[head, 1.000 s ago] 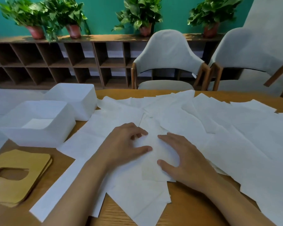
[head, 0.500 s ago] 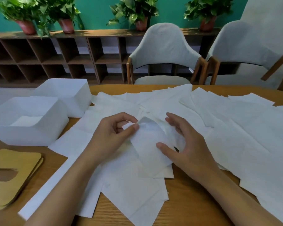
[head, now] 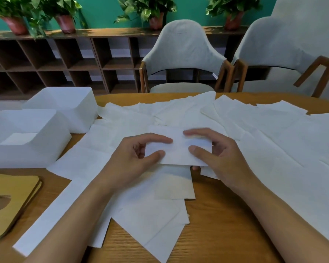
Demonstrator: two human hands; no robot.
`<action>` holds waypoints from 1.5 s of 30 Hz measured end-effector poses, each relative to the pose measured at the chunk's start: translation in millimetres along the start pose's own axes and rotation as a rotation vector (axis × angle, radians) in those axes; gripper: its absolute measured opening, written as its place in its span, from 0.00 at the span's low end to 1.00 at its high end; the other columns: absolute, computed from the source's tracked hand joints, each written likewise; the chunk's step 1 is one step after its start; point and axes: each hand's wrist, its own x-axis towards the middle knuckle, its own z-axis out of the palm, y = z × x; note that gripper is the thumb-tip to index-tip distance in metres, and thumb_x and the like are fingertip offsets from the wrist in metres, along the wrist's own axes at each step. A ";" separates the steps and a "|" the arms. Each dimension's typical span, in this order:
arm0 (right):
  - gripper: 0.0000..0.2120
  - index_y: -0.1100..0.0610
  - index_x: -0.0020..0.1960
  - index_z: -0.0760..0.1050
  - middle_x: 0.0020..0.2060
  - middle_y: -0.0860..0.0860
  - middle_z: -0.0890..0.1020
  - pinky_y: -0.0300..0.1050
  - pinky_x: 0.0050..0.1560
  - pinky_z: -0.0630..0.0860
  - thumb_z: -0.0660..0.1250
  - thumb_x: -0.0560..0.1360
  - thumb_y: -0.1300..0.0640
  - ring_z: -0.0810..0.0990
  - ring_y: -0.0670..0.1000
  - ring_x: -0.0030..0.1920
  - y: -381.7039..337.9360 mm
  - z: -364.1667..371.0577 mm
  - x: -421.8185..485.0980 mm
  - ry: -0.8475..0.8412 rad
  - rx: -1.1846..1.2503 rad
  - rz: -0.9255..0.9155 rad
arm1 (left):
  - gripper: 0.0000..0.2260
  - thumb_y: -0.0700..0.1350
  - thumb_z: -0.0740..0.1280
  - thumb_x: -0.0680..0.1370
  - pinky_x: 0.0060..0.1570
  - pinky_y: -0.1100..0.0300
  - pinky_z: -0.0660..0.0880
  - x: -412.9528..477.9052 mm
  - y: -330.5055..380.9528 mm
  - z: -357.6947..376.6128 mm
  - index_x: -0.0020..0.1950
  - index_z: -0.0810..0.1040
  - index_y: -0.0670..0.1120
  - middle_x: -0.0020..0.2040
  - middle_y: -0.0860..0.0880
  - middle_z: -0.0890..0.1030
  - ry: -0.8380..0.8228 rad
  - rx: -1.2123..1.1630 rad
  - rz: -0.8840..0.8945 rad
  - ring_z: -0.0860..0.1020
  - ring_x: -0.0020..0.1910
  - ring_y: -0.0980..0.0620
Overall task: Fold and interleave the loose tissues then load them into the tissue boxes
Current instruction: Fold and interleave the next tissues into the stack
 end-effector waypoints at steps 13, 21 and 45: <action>0.11 0.40 0.57 0.81 0.56 0.28 0.77 0.21 0.57 0.68 0.69 0.80 0.54 0.72 0.26 0.58 18.1 -7.2 5.5 0.248 -0.345 -0.006 | 0.27 0.80 0.62 0.66 0.47 0.62 0.64 2.2 -16.1 43.6 0.47 0.72 0.59 0.39 0.62 0.73 -0.212 0.663 0.171 0.71 0.44 0.62; 0.09 0.41 0.57 0.81 0.56 0.29 0.76 0.24 0.59 0.67 0.66 0.81 0.53 0.70 0.25 0.57 17.8 -3.9 4.5 0.237 -0.384 0.003 | 0.05 0.54 0.71 0.75 0.39 0.65 0.68 -0.7 -11.6 42.2 0.43 0.78 0.55 0.37 0.57 0.77 -0.145 0.490 0.235 0.76 0.41 0.55; 0.06 0.45 0.52 0.84 0.51 0.38 0.84 0.44 0.52 0.82 0.72 0.75 0.47 0.81 0.43 0.56 8.2 3.7 -2.5 0.016 0.002 0.100 | 0.05 0.46 0.74 0.78 0.47 0.61 0.76 4.9 -6.0 15.5 0.53 0.84 0.53 0.43 0.58 0.84 0.178 -0.139 -0.093 0.82 0.46 0.57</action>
